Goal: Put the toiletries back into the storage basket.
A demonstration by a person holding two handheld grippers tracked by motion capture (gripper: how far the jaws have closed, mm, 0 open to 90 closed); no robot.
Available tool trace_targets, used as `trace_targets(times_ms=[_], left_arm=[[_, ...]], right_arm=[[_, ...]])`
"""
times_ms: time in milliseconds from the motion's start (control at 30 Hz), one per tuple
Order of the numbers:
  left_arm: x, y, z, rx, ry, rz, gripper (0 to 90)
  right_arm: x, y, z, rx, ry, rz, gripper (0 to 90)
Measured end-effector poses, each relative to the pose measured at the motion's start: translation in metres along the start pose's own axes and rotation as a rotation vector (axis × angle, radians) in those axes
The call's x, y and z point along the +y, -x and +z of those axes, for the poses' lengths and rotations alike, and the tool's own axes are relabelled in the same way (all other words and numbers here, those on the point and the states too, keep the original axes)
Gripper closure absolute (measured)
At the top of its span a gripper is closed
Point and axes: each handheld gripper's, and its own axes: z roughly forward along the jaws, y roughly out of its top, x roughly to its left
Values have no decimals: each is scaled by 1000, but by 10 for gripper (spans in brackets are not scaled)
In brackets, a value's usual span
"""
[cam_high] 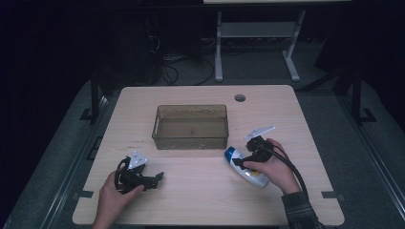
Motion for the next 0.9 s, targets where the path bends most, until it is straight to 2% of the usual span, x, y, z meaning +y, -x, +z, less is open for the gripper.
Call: trace_targets(times_ms=[233,333,667,900], left_arm=[[0,0,0,0,-2,0,125],[0,0,0,0,-3,0,125],[0,0,0,-3,-4,3,125],[0,0,0,-4,-3,3,125]], right_arm=[[6,-1,12,1,-59,-8,190],[13,-2,18,8,-109,-9,173],[19,-3,35,-10,-206,-26,176],[18,-3,44,-15,-256,-36,227]])
